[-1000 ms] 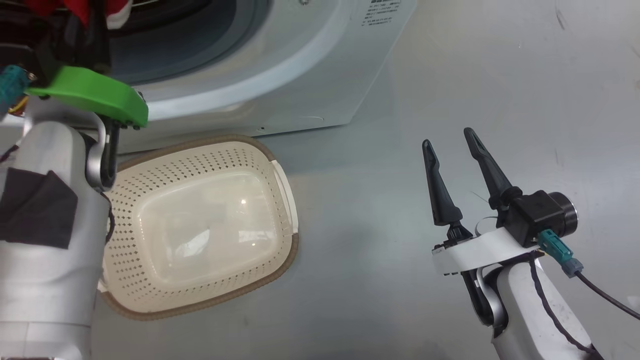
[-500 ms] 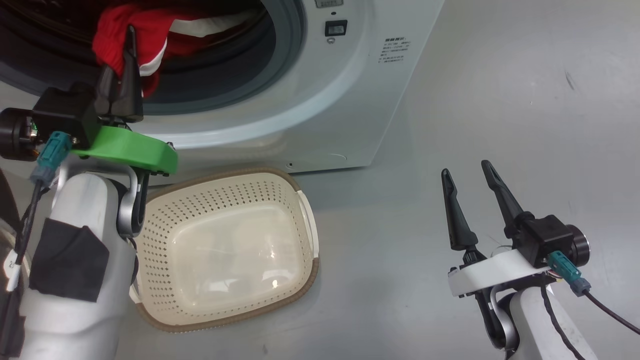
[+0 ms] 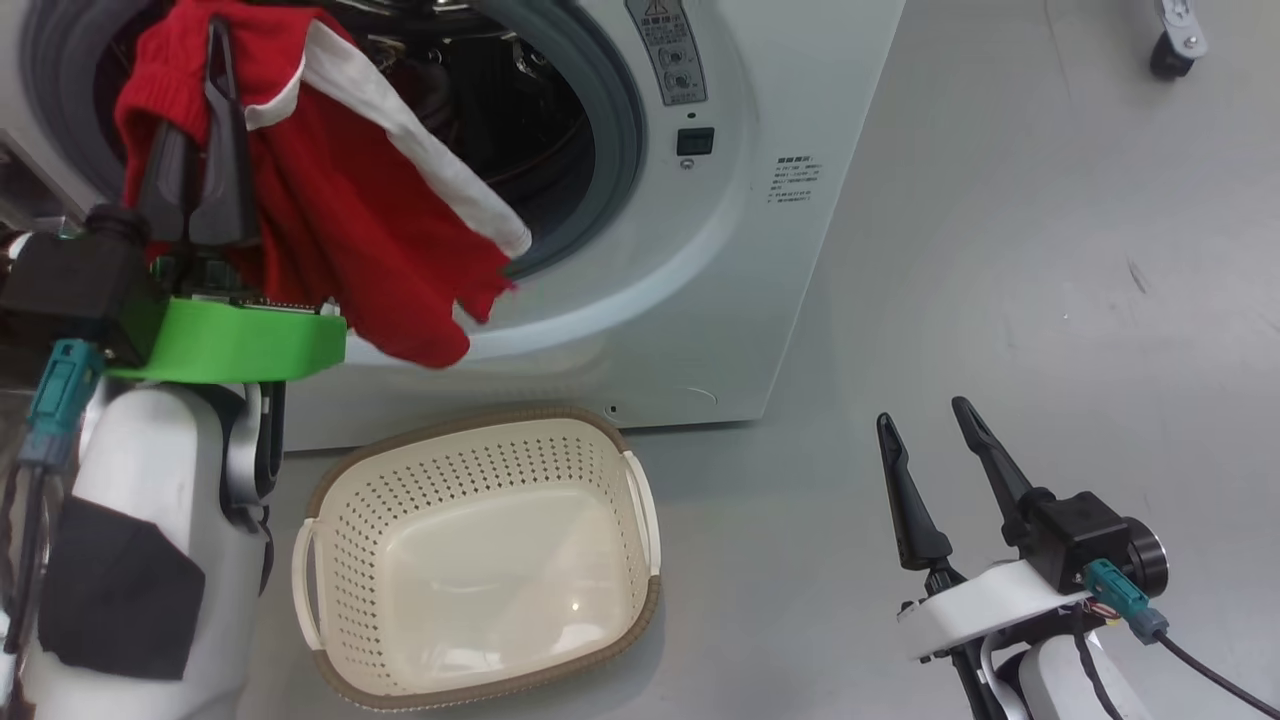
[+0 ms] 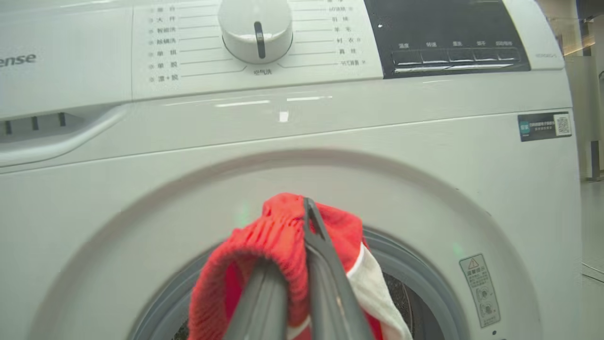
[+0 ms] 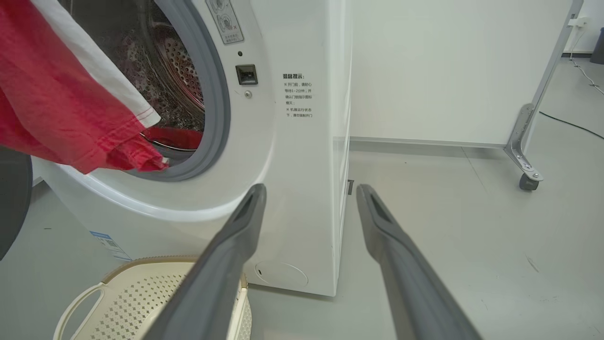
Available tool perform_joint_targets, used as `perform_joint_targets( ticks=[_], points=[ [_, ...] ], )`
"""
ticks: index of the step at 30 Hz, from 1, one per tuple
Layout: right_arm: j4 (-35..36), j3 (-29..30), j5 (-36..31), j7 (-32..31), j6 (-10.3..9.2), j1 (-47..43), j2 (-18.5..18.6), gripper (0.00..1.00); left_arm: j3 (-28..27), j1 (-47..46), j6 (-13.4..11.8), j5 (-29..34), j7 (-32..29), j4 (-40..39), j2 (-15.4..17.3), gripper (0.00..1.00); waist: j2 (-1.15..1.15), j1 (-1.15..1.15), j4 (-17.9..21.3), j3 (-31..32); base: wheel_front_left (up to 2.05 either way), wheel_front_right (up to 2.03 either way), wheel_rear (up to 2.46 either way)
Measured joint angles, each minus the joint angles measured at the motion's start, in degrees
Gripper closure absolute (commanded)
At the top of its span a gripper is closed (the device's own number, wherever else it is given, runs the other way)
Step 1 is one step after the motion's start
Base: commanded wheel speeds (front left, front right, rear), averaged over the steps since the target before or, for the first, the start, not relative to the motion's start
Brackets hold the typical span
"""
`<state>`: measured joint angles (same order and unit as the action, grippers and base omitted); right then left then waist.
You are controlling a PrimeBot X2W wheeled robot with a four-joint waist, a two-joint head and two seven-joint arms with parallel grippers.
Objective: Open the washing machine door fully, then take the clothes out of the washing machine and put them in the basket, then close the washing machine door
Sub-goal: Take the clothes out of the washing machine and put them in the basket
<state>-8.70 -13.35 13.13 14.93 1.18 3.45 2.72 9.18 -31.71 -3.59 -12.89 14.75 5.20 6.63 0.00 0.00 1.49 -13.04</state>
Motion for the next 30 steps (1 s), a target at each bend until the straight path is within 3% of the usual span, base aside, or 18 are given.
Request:
perform_joint_targets(
  ticks=[7, 15, 30],
  points=[
    [0.2, 0.3, 0.0, 0.0, 0.38, -1.7, 0.0, 0.0, 0.2, 3.9, -0.4, 1.0, 0.0, -6.0, 0.0, 1.0, 0.0, 0.0, -0.4, 2.6, 0.0, 0.0, 0.0],
    [1.3, 0.2, 0.0, 0.0, 0.78, -1.8, -0.1, 0.0, 0.7, 11.7, -1.1, 0.7, -0.1, -6.9, -0.7, 1.0, 0.0, 0.0, -0.8, 2.2, 0.0, 0.0, 0.0],
    [3.7, -1.3, -0.1, 0.0, 1.22, -0.3, -0.1, 0.0, 2.9, 23.3, -0.6, -5.7, -5.4, 5.3, -2.2, 1.0, 0.0, 0.0, 0.1, -3.6, 0.0, 0.0, 0.0]
  ],
)
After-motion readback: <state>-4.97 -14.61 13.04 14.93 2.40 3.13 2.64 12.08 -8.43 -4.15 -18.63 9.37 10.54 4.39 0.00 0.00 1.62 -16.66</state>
